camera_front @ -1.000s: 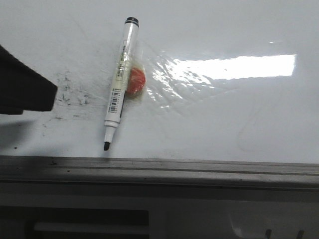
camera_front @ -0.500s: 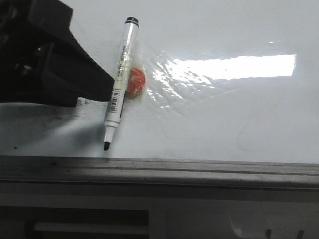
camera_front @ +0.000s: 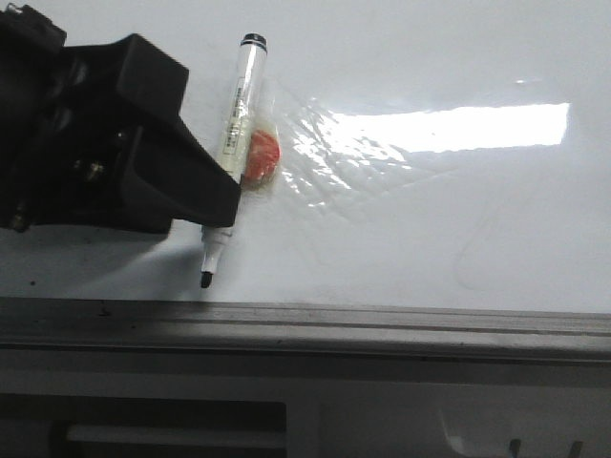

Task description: Write number 8 on whiteboard

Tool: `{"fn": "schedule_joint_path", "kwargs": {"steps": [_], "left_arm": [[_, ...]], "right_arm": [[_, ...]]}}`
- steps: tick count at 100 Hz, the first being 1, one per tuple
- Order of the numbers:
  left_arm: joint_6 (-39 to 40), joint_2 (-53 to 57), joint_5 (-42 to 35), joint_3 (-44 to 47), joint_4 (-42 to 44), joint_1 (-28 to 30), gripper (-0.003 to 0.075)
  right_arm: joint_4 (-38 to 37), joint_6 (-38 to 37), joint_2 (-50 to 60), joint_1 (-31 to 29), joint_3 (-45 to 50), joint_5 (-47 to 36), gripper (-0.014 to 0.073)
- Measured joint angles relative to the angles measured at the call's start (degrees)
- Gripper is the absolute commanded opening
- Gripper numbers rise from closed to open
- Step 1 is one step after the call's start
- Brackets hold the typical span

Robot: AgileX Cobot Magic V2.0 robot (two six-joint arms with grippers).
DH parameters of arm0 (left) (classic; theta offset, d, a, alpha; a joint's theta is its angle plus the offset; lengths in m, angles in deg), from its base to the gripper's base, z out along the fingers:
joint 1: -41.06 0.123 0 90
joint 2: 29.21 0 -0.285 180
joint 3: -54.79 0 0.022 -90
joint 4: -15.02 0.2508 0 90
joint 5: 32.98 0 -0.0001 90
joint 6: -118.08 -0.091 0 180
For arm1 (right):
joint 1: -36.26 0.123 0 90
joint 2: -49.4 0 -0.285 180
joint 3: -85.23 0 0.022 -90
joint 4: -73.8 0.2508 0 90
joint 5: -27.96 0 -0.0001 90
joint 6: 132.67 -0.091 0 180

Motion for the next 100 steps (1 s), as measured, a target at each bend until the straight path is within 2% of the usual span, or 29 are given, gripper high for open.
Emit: {"fn": "schedule_joint_path", "kwargs": {"steps": [12,18,26,42,67,83,100], "left_arm": [[-0.1,-0.8,0.2,-0.2,-0.8,-0.2,0.0361],[-0.1,-1.0,0.2,-0.2,-0.8,-0.2,0.0324],[-0.2,-1.2,0.1,-0.2,-0.9,-0.2,0.0232],[-0.2,-1.7,-0.3,-0.2,-1.0,-0.2,-0.002],[-0.3,-1.8,-0.4,-0.2,-1.0,-0.2,-0.002],[-1.2,-0.4,0.7,-0.2,-0.8,-1.2,-0.002],[-12.9,4.0,2.0,-0.2,-0.4,-6.8,-0.002]], "right_arm": [[0.0,0.0,0.0,0.6,0.0,0.0,0.0386],[0.0,0.0,0.0,1.4,0.0,0.0,0.0386],[0.0,0.0,0.0,2.0,0.0,0.0,0.0386],[0.0,1.0,0.0,3.3,0.0,0.0,0.0386],[0.0,2.0,0.0,6.1,-0.3,0.2,0.0385],[0.0,8.5,-1.5,8.7,-4.7,2.4,0.0386],[1.0,16.5,-9.9,12.7,-12.9,7.8,0.0386]]}}
